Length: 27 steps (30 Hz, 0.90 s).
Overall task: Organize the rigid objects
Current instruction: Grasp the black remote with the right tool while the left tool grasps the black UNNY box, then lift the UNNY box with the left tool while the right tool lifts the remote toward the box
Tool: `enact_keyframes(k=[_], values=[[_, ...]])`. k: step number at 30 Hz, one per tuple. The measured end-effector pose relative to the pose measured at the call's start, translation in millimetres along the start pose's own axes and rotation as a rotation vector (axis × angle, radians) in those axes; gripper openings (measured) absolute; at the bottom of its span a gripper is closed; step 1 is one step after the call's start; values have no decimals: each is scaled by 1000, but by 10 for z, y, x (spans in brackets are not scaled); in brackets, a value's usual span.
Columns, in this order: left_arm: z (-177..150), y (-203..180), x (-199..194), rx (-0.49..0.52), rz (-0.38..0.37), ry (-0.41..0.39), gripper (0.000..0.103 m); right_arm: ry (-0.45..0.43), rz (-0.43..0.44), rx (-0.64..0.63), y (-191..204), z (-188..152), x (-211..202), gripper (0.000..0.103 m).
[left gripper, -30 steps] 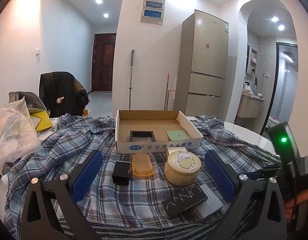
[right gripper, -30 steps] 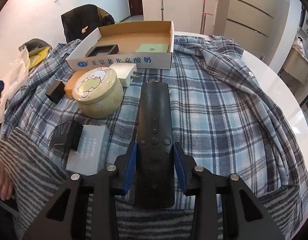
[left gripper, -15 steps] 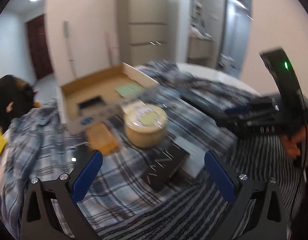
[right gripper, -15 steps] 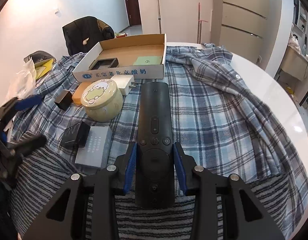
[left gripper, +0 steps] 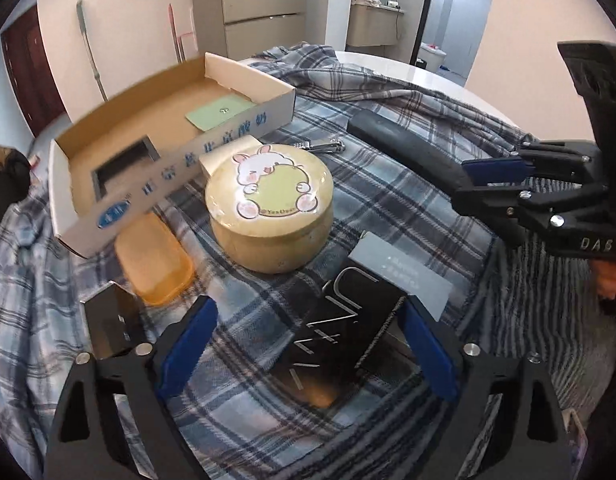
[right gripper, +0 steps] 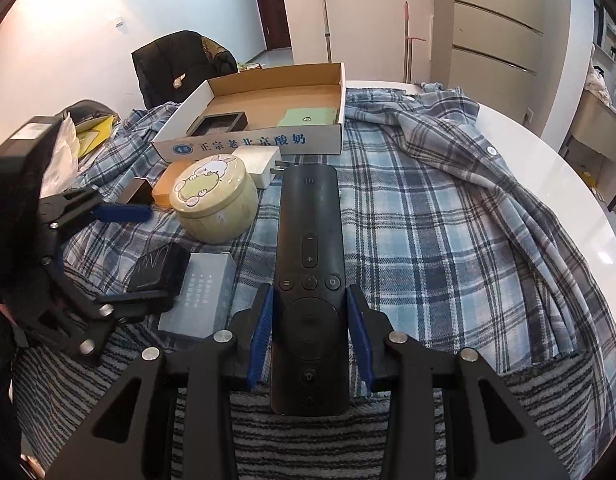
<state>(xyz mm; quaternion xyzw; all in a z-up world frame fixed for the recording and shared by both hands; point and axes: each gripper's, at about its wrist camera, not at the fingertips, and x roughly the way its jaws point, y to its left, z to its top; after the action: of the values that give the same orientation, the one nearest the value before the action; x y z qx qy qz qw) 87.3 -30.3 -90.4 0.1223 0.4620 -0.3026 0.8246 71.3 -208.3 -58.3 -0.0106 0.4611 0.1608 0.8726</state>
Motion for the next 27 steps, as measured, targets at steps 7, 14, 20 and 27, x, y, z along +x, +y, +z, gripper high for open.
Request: enact_keyframes(k=[7, 14, 20, 27], values=[[38, 29, -37, -80, -101, -1, 43, 3, 7, 1, 11, -2, 39, 35], [-60, 189, -258, -271, 101, -65, 36, -11, 5, 5, 12, -4, -14, 35], [-238, 425, -415, -411, 263, -76, 36, -4, 8, 2, 34, -19, 14, 35], [-316, 534, -209, -457, 333, -13, 36, -4, 10, -8, 92, -20, 20, 35]])
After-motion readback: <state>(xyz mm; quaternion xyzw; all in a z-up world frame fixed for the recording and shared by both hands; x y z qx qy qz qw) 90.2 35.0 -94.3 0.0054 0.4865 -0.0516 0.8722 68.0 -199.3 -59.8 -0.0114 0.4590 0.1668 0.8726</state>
